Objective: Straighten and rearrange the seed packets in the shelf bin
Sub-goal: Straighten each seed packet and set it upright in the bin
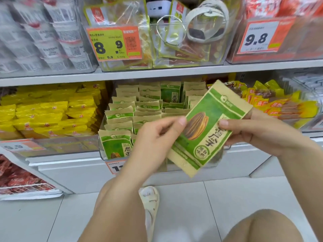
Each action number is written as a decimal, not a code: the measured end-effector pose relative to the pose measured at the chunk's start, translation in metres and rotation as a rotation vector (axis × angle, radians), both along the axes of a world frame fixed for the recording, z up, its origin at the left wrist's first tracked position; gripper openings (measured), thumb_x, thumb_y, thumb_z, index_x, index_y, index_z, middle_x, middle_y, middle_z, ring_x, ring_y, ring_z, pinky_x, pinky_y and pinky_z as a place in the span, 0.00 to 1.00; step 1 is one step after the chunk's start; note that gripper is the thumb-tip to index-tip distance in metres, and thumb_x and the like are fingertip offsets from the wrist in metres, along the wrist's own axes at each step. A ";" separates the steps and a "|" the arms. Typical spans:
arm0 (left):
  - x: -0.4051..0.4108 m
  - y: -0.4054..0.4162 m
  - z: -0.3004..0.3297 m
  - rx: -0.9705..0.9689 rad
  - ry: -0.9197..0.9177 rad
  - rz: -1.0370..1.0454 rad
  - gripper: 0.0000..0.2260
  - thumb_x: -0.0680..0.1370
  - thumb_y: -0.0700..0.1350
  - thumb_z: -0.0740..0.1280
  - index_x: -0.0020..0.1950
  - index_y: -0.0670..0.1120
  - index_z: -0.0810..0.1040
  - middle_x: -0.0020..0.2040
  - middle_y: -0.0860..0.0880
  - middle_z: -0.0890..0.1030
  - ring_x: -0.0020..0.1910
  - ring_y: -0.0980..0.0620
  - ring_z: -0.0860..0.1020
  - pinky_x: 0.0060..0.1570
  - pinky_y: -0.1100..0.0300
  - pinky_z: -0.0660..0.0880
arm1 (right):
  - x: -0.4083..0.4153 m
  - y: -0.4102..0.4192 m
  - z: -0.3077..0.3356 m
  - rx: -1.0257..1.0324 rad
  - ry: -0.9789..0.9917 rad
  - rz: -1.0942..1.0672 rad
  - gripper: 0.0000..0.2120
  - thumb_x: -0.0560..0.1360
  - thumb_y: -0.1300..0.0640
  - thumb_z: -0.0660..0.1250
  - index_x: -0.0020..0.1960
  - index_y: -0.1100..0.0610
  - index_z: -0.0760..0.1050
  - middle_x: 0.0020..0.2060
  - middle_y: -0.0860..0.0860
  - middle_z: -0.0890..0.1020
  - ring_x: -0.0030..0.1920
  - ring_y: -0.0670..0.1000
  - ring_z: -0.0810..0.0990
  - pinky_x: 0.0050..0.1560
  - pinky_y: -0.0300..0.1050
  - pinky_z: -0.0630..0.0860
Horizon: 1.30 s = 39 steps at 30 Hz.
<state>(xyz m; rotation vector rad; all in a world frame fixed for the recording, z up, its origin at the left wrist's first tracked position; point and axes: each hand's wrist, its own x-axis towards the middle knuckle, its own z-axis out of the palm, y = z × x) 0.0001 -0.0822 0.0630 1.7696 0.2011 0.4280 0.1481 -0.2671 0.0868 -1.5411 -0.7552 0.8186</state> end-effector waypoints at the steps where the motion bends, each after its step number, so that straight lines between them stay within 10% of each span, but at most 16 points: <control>1: 0.008 0.007 0.003 0.116 0.014 0.042 0.18 0.80 0.57 0.59 0.54 0.50 0.85 0.46 0.54 0.86 0.47 0.56 0.83 0.46 0.60 0.77 | 0.007 -0.001 0.004 0.031 -0.006 -0.027 0.30 0.50 0.40 0.83 0.49 0.51 0.83 0.49 0.58 0.85 0.47 0.57 0.85 0.43 0.45 0.83; 5: 0.048 0.043 0.005 0.772 0.228 0.233 0.21 0.83 0.57 0.53 0.67 0.50 0.77 0.62 0.51 0.81 0.63 0.51 0.76 0.56 0.55 0.73 | 0.033 0.001 0.022 0.200 -0.124 -0.270 0.15 0.59 0.47 0.77 0.41 0.55 0.86 0.44 0.53 0.86 0.46 0.51 0.85 0.47 0.44 0.81; 10: 0.094 0.073 -0.005 1.052 0.495 0.012 0.30 0.81 0.65 0.49 0.76 0.49 0.66 0.77 0.47 0.65 0.77 0.46 0.58 0.76 0.46 0.53 | 0.050 0.032 0.023 0.300 -0.458 -0.495 0.04 0.70 0.52 0.71 0.40 0.46 0.85 0.40 0.40 0.85 0.44 0.42 0.84 0.50 0.39 0.80; 13: 0.101 0.079 -0.014 1.052 0.567 -0.039 0.33 0.79 0.68 0.45 0.77 0.51 0.65 0.78 0.48 0.63 0.77 0.47 0.58 0.76 0.45 0.51 | 0.056 0.055 0.011 0.271 -0.743 -0.517 0.07 0.75 0.55 0.70 0.49 0.45 0.83 0.41 0.32 0.83 0.44 0.36 0.79 0.49 0.37 0.76; 16: 0.099 0.078 -0.019 1.068 0.563 -0.035 0.32 0.80 0.67 0.43 0.77 0.51 0.65 0.78 0.48 0.64 0.77 0.47 0.58 0.76 0.47 0.49 | 0.065 0.073 -0.005 0.215 -0.918 -0.522 0.06 0.76 0.53 0.69 0.50 0.51 0.84 0.37 0.44 0.83 0.39 0.40 0.74 0.41 0.43 0.72; 21: 0.098 0.079 -0.020 1.074 0.582 -0.056 0.32 0.80 0.67 0.42 0.76 0.53 0.66 0.76 0.48 0.66 0.76 0.47 0.60 0.76 0.47 0.51 | 0.081 0.095 -0.027 0.123 -1.133 -0.415 0.08 0.76 0.59 0.69 0.53 0.60 0.83 0.42 0.39 0.80 0.43 0.34 0.77 0.45 0.27 0.69; 31: 0.099 0.079 -0.023 1.072 0.567 -0.063 0.30 0.80 0.67 0.42 0.73 0.57 0.70 0.73 0.49 0.69 0.74 0.47 0.63 0.75 0.47 0.51 | 0.100 0.131 -0.037 -0.460 -1.370 -0.079 0.12 0.77 0.53 0.67 0.58 0.53 0.82 0.49 0.55 0.85 0.51 0.58 0.82 0.53 0.51 0.77; 39: 0.098 0.077 -0.021 1.065 0.565 -0.065 0.30 0.81 0.66 0.42 0.72 0.56 0.72 0.73 0.49 0.70 0.73 0.47 0.63 0.75 0.47 0.51 | 0.078 0.116 -0.022 -0.353 -1.549 -0.184 0.13 0.78 0.55 0.64 0.59 0.56 0.80 0.47 0.54 0.81 0.44 0.60 0.81 0.39 0.50 0.75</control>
